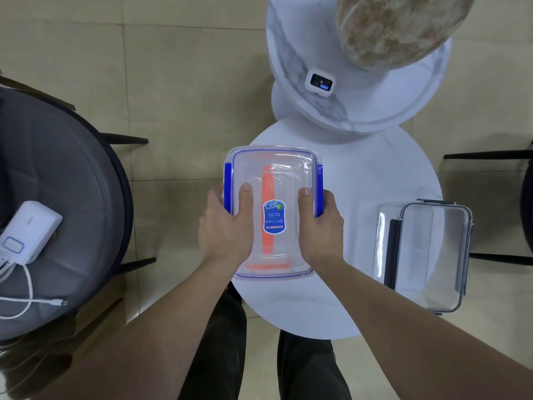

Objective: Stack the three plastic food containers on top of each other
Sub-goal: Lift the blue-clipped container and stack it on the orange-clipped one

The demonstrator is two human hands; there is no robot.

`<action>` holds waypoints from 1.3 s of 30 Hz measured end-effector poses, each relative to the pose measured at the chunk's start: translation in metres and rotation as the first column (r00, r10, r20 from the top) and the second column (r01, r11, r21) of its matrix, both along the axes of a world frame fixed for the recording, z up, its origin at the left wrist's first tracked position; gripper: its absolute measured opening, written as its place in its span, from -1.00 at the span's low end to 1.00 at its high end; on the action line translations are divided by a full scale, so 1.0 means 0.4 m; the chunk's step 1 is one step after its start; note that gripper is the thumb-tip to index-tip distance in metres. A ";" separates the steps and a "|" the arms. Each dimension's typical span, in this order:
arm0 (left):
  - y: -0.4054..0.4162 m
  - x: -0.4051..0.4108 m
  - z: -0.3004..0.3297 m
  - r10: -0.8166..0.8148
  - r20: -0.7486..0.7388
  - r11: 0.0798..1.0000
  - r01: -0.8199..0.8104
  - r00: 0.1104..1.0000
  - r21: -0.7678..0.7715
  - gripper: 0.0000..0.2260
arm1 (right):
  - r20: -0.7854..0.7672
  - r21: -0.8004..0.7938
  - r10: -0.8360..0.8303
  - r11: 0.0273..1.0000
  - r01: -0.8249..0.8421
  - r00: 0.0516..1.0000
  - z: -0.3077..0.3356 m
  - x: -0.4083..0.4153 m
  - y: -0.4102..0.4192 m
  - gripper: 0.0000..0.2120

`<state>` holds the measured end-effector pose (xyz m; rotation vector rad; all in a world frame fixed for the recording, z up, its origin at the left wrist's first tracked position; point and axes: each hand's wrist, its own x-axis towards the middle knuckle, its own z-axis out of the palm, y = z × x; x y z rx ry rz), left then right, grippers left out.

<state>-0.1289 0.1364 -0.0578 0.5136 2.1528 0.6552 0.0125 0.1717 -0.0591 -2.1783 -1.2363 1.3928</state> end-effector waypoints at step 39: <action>-0.014 -0.101 -0.013 0.150 0.491 0.989 -0.128 0.858 -0.079 -0.05 | -0.338 -0.272 -0.117 0.962 0.022 0.934 -0.019 0.065 0.041 0.10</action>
